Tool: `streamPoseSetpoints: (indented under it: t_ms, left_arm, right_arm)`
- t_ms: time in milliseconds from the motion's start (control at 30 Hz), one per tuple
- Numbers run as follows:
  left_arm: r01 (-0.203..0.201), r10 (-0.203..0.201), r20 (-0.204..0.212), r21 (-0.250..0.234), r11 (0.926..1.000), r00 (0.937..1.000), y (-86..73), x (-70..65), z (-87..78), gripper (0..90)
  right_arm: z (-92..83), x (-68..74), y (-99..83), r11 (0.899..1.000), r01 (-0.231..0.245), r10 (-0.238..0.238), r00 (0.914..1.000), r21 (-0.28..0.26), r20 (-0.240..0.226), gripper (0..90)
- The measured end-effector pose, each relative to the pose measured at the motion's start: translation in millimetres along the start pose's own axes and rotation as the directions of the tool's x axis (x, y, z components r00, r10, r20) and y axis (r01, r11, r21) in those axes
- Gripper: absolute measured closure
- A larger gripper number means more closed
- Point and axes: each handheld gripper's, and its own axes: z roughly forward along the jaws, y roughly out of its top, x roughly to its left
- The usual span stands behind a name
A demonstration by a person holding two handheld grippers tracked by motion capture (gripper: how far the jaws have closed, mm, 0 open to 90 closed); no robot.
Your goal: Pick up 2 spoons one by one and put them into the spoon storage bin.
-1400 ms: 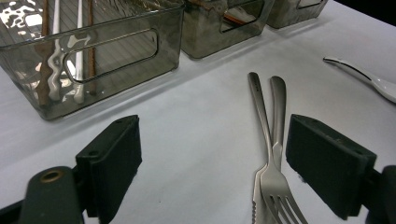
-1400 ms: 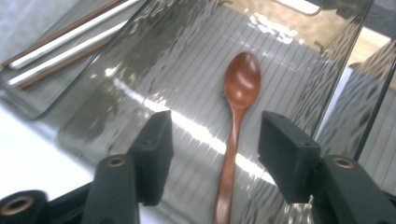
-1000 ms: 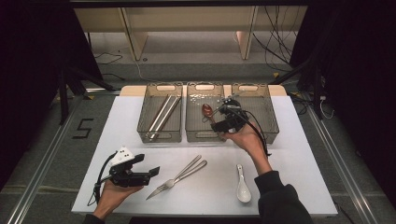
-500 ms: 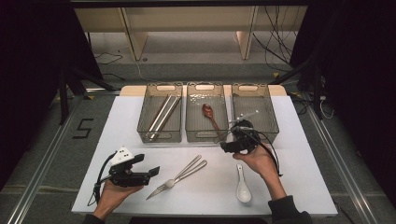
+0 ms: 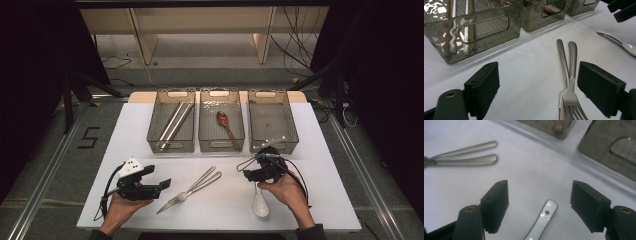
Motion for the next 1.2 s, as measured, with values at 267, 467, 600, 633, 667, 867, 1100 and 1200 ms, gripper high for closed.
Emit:
streamPoseSetpoints:
  t_ms: [267,467,600,633,667,867,1100,1200]
  left_arm:
    - [0.000,0.000,0.004,-0.002,1.0000,1.0000,0.2,-0.1,0.1,17.3]
    - [-0.001,0.001,0.002,0.001,1.0000,1.0000,0.3,0.7,-0.7,17.3]
    - [-0.002,0.002,0.002,-0.003,1.0000,1.0000,0.2,0.2,-0.6,17.3]
    - [-0.002,0.002,0.002,-0.003,1.0000,1.0000,0.3,0.2,-0.7,17.3]
    - [-0.003,0.003,0.002,-0.002,1.0000,1.0000,0.3,0.2,-0.6,17.4]
    - [-0.005,0.005,0.004,0.000,1.0000,1.0000,0.3,-0.4,-0.2,17.3]
    - [-0.004,0.004,0.005,0.001,1.0000,1.0000,0.1,-0.4,-0.2,17.3]
    - [-0.008,0.008,0.005,0.006,0.9999,1.0000,0.1,-0.7,0.0,17.3]
  right_arm:
    - [3.7,-3.0,-12.8,0.999,-0.024,0.024,0.9997,0.032,-0.010,31.0]
    - [7.3,-5.6,-20.6,0.997,-0.033,0.033,0.9994,0.068,-0.006,38.0]
    - [9.0,-6.7,-25.9,0.995,-0.033,0.033,0.9995,0.098,0.001,42.0]
    - [8.7,-7.0,-27.1,0.994,-0.037,0.038,0.9993,0.104,-0.005,42.7]
    - [8.6,-7.2,-28.4,0.993,-0.043,0.043,0.9990,0.107,-0.005,43.7]
    - [11.6,-7.0,-34.2,0.989,-0.043,0.046,0.9988,0.142,-0.019,48.7]
    - [16.2,-6.0,-37.3,0.984,-0.035,0.040,0.9988,0.175,-0.027,55.6]
    - [17.4,-5.1,-38.0,0.983,-0.031,0.037,0.9988,0.184,-0.032,57.4]
